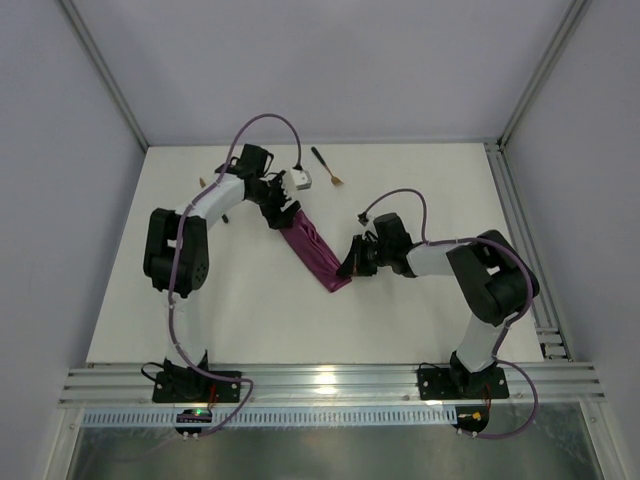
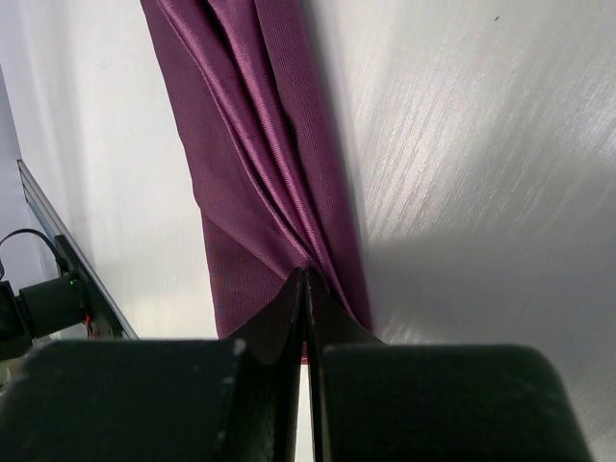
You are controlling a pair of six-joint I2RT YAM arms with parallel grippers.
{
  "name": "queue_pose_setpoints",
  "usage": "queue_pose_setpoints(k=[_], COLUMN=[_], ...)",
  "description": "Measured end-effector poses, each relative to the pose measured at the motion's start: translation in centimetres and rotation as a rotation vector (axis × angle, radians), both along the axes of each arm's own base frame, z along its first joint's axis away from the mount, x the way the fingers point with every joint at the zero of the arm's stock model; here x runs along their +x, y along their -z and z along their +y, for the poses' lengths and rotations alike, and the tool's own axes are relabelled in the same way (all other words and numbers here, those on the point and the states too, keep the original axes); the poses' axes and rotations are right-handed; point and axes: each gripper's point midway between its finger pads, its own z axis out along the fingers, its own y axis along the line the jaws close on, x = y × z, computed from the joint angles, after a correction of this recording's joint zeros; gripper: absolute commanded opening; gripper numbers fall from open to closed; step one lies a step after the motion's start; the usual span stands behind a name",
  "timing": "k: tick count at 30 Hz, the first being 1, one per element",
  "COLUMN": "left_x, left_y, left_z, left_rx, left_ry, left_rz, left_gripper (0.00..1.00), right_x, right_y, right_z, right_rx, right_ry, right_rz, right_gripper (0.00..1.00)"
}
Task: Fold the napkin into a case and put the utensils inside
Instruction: Smooth out the smaller rectangle-folded napkin at the center of the board.
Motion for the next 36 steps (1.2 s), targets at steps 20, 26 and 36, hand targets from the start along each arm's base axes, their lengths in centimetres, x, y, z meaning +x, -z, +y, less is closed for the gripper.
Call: queue_pose_setpoints(k=[20,26,36], left_x=[-0.9,-1.2,-1.4], left_y=[3.8,3.5,3.5], left_z=[-0.3,-0.8,-0.9], left_rx=[0.037,0.008,-0.006], left_ry=[0.121,0.125,0.093], left_rz=[0.058,0.071,0.098], left_gripper=[0.26,0.0,0.0], right_x=[0.1,0.3,5.6], right_y=[0.0,-0.3,-6.4], right_z=[0.1,0.2,2.2], right_rx=[-0.016,-0.024,-0.03], right_ry=[-0.057,-0.085,-0.177], right_rz=[-0.008,-0.016,-0.259], right_gripper=[0.04,0.23,0.43])
